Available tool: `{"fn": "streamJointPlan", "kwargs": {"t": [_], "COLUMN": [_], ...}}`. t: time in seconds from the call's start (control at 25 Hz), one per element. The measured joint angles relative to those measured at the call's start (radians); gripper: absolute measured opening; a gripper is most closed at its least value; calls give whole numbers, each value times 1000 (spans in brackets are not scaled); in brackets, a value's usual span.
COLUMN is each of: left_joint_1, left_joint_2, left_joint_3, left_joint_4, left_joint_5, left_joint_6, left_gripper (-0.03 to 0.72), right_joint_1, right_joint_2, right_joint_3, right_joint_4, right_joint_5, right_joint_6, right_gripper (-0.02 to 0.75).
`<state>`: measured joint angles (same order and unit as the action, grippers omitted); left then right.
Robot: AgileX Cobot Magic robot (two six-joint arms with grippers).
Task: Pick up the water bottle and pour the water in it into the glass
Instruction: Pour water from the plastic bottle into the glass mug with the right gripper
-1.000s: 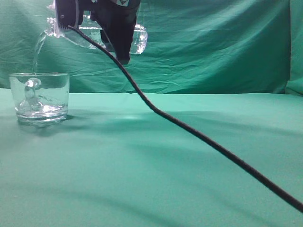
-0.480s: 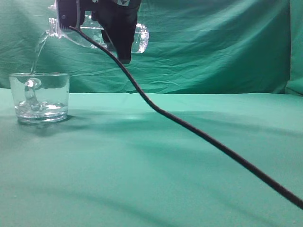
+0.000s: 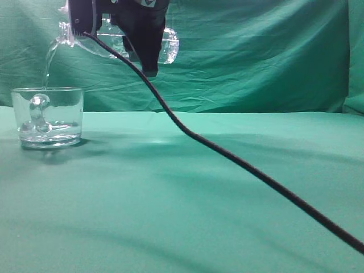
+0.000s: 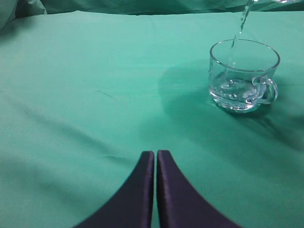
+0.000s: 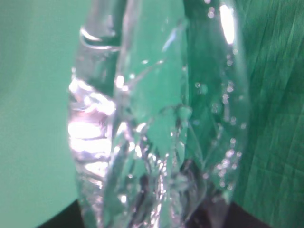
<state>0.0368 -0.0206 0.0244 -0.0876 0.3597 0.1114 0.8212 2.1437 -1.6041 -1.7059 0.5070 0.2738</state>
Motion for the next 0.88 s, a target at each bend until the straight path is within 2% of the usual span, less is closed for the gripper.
{"fn": "streamJointPlan", "kwargs": {"t": [0.24,0.48,0.68,0.88], "left_joint_1": [0,0,0,0], "left_joint_2": [0,0,0,0], "left_joint_3": [0,0,0,0], "left_joint_4": [0,0,0,0], "left_joint_5": [0,0,0,0], "left_joint_6": [0,0,0,0], "left_gripper": [0,0,0,0], "right_joint_1": [0,0,0,-6], "right_joint_2": [0,0,0,-36], "right_joint_3": [0,-2,-2,-2], "right_joint_4": [51,238,417,477], "right_joint_5": [4,10,-22,-25], "right_joint_6": [0,50,175,450], "right_gripper": [276,276,276,276]}}
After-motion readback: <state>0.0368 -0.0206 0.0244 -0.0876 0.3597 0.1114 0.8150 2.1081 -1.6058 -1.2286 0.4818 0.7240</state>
